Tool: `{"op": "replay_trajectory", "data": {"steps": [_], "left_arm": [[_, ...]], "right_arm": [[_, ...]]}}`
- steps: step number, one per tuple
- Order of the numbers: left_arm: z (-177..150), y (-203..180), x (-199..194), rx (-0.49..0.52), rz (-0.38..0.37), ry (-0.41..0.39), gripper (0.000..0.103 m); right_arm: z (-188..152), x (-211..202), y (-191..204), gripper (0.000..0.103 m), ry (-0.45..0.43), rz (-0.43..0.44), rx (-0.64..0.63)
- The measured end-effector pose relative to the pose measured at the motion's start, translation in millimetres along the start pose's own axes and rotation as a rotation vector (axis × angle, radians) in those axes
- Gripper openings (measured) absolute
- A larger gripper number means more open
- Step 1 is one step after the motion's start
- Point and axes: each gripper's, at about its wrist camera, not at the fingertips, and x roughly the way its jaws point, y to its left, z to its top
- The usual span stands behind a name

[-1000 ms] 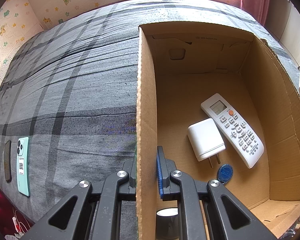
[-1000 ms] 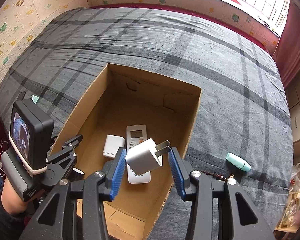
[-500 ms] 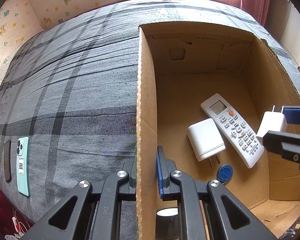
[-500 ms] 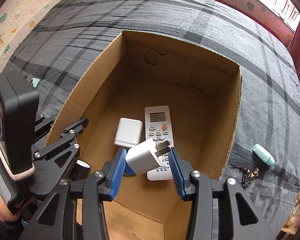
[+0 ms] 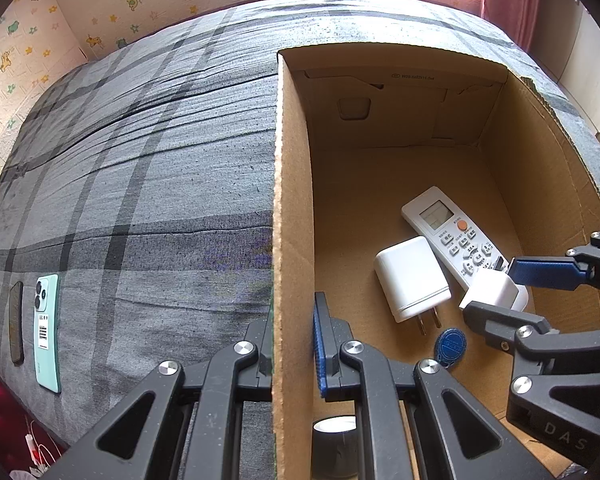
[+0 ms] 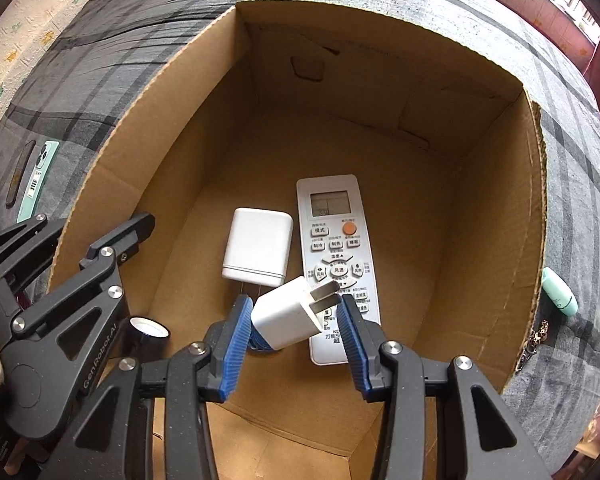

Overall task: Organize rigid objects
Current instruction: 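Lift the white plug adapter with the right tool and carry it into the box, then open the right tool to drop the plug adapter in the box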

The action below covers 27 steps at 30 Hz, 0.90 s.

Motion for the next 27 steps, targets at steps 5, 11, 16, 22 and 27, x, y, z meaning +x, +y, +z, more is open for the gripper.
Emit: {"op": "replay_trajectory", "data": {"steps": [5,11,16,22,27], "left_arm": [[0.0,0.1,0.0,0.000,0.000,0.000,0.014],[0.0,0.1,0.0,-0.001,-0.001,0.000,0.014],[-0.1,-0.8,0.2,0.001,0.002,0.000,0.014],[0.3,-0.3,-0.1,0.000,0.001,0.001,0.014],[0.3,-0.2,0.0,0.000,0.001,0.000,0.014]], "right_arm": [[-1.3,8.9,-2.8,0.047,0.021,0.006,0.009],[-0.8,14.4,-2.1,0.048,0.030,0.024,0.022],[2.4,10.4,-3.5,0.054,0.002,0.028,0.018],[2.3,-0.7,-8.5,0.069,-0.029,0.023,0.029],[0.5,-16.3,-11.5,0.071,-0.069,0.015,0.017]]}}
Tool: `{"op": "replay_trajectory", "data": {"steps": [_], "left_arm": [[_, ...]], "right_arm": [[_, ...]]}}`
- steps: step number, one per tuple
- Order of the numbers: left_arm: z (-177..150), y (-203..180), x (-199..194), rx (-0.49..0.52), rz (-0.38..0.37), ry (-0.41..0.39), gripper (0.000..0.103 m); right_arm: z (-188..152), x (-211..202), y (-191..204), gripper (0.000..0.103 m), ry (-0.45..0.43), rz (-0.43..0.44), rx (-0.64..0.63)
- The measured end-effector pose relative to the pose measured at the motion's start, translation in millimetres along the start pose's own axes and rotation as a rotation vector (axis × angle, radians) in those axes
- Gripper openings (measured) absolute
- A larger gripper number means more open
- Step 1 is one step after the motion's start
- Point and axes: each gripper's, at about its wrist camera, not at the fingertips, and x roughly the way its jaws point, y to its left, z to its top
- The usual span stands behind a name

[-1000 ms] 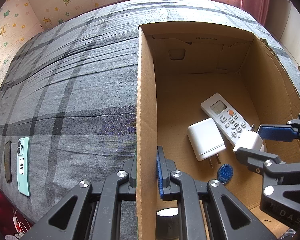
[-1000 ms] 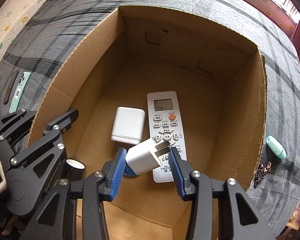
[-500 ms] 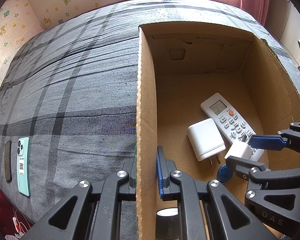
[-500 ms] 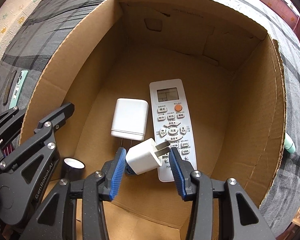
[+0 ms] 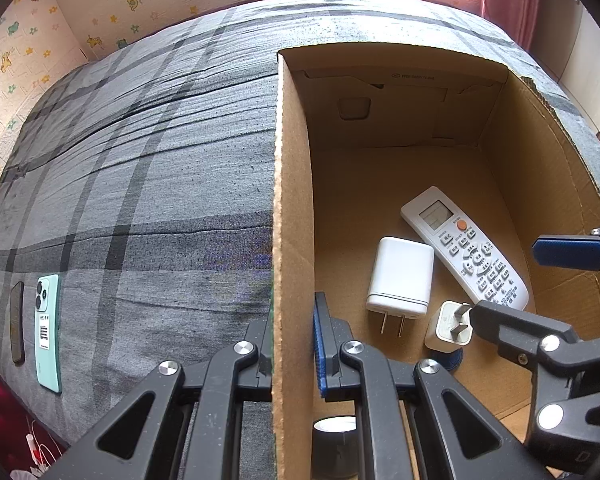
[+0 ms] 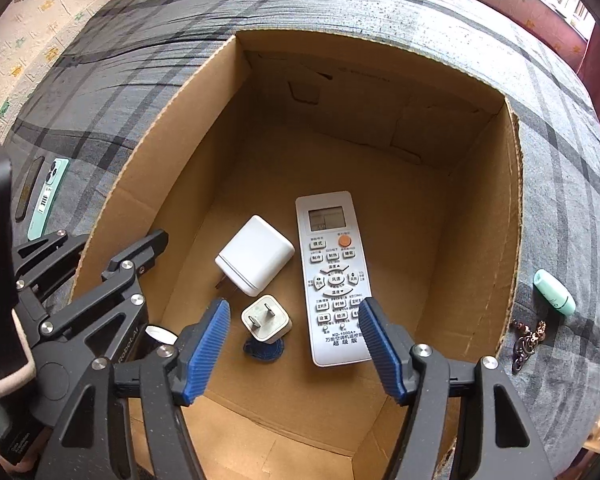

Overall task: Organize rigid objects
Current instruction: 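Open the right tool to drop the plug adapter in the box, then move the right tool back over the keychain with gold charm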

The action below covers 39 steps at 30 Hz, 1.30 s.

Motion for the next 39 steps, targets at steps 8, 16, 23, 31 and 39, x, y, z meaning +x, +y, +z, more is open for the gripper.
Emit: {"op": "replay_trajectory", "data": {"steps": [8,16,23,31,39], "left_arm": [[-0.5,-1.5,0.1,0.002,0.005,0.000,0.014],[-0.4,-1.5,0.3,0.003,0.006,0.000,0.014],[-1.2,-1.3,0.9,0.002,0.003,0.000,0.014],[-1.0,-1.0,1.9,0.004,0.006,0.001,0.014],[-1.1,-1.8,2.5,0.007,0.011,0.000,0.014]], "right_arm": [[1.1,-24.7,4.0,0.080,-0.048,-0.026,-0.019],[-3.3,-45.5,-0.5,0.101,-0.109,-0.055,-0.014],[-6.2,-59.8,-17.2,0.103,-0.137,-0.058,0.009],[-11.1,-80.0,-54.6,0.103,-0.170,-0.092,0.071],[-19.9,-94.4,-104.4,0.103,-0.186,-0.144,0.165]]}}
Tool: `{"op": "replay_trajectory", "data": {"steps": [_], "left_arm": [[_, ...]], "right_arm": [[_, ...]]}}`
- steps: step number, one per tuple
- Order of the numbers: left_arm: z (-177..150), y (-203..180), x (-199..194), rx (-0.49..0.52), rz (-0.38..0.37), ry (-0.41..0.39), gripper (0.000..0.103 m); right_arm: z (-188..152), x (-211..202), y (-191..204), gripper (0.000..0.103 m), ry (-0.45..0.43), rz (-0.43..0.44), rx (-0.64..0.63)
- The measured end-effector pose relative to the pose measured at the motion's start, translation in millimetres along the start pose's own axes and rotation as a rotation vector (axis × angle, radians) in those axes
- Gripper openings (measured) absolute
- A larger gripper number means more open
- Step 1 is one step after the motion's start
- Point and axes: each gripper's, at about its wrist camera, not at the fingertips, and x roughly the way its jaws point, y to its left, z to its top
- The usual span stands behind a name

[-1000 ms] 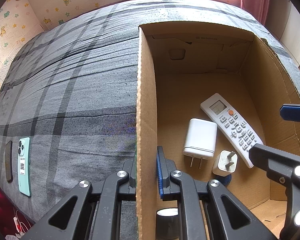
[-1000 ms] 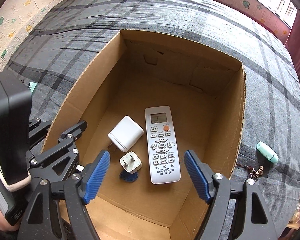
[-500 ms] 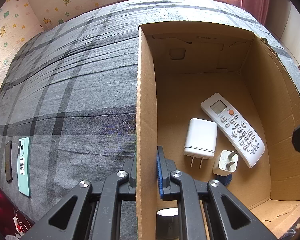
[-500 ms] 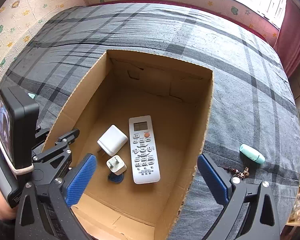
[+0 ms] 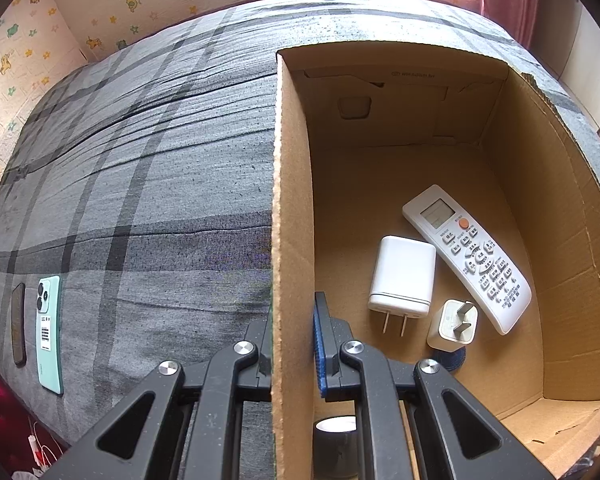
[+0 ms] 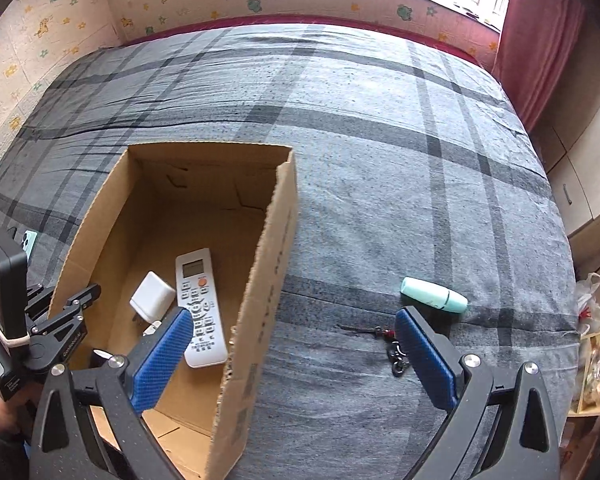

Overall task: Organize rigid objects
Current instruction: 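Move the right tool back over the keychain with gold charm, then close the right tool around the keychain ring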

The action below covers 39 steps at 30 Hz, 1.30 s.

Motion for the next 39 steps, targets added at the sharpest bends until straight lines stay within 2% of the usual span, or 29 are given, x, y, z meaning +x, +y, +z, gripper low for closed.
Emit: {"op": "replay_trajectory", "data": {"steps": [7,17,28,39], "left_arm": [[-0.7,0.0,-0.1,0.001,0.001,-0.001,0.014],[-0.8,0.0,-0.6,-0.002,0.002,-0.001,0.014],[0.0,0.1,-0.1,-0.001,0.003,0.000,0.014],[0.5,0.7,-0.1,0.001,0.005,0.002,0.014]], "right_arm": [[-7.8,10.6,-42.8,0.103,0.019,-0.046,0.089],[-31.9,54.2,-89.3,0.103,0.092,-0.090,0.190],[-52.8,103.3,-118.0,0.103,0.150,-0.122,0.240],[-65.4,140.4,-125.4,0.103,0.209,-0.127,0.255]]}}
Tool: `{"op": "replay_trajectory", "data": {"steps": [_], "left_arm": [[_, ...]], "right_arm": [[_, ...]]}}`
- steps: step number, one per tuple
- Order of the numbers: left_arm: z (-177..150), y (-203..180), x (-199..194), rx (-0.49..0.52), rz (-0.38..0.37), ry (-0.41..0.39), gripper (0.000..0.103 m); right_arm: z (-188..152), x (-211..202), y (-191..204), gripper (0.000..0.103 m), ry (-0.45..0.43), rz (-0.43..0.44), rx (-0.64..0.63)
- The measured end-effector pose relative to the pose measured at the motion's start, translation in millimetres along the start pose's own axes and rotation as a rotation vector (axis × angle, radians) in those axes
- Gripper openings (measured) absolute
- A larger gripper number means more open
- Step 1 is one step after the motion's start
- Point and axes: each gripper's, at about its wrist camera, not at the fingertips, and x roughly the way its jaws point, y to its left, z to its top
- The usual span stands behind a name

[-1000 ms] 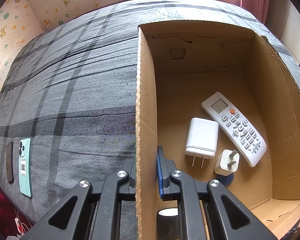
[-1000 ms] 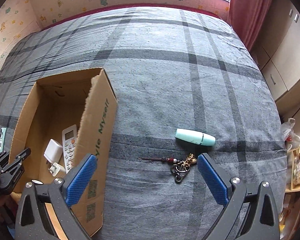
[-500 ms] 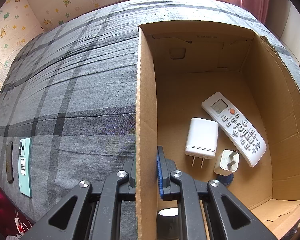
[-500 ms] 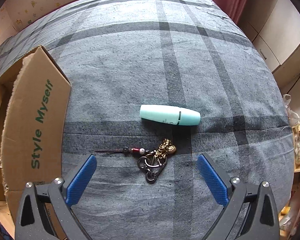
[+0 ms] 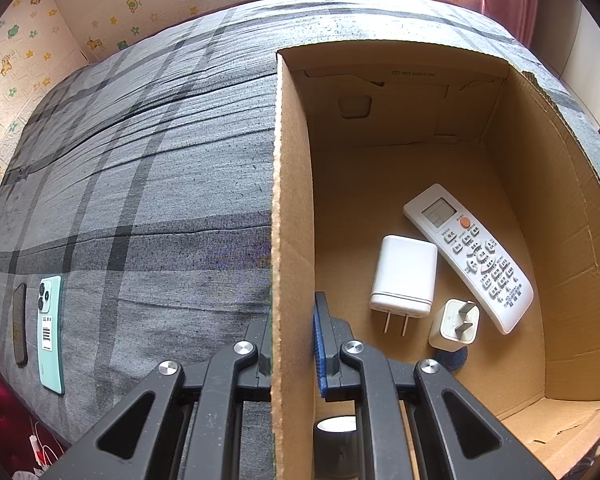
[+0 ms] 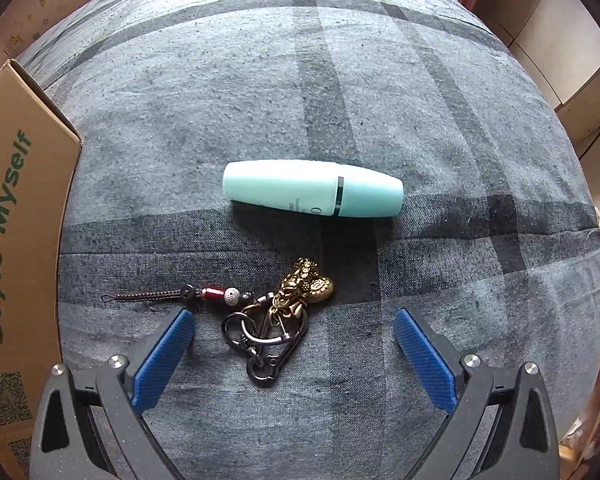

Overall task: Organize rigid objects
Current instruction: 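Close the right tool around the keychain ring, then lift the keychain with the right tool and carry it into the box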

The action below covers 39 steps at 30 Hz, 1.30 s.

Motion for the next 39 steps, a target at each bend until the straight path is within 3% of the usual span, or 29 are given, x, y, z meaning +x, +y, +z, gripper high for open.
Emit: {"op": "replay_trajectory", "data": {"steps": [7,11,14,15,39], "left_arm": [[0.5,-0.9,0.6,0.002,0.003,0.001,0.014],[0.4,-0.8,0.8,0.003,0.004,0.001,0.014],[0.5,-0.9,1.0,0.003,0.005,0.001,0.014],[0.4,-1.0,1.0,0.003,0.005,0.001,0.014],[0.2,-3.1,0.4,0.007,0.010,-0.001,0.014]], "right_arm": [[0.1,10.4,1.2,0.102,0.000,0.010,0.003],[2.8,9.3,0.2,0.088,-0.006,0.017,0.006],[6.0,5.8,-1.8,0.053,-0.007,0.031,0.015],[7.3,4.3,-2.1,0.037,-0.004,0.030,0.014],[-2.3,-58.4,-19.2,0.034,-0.066,0.077,0.021]]}}
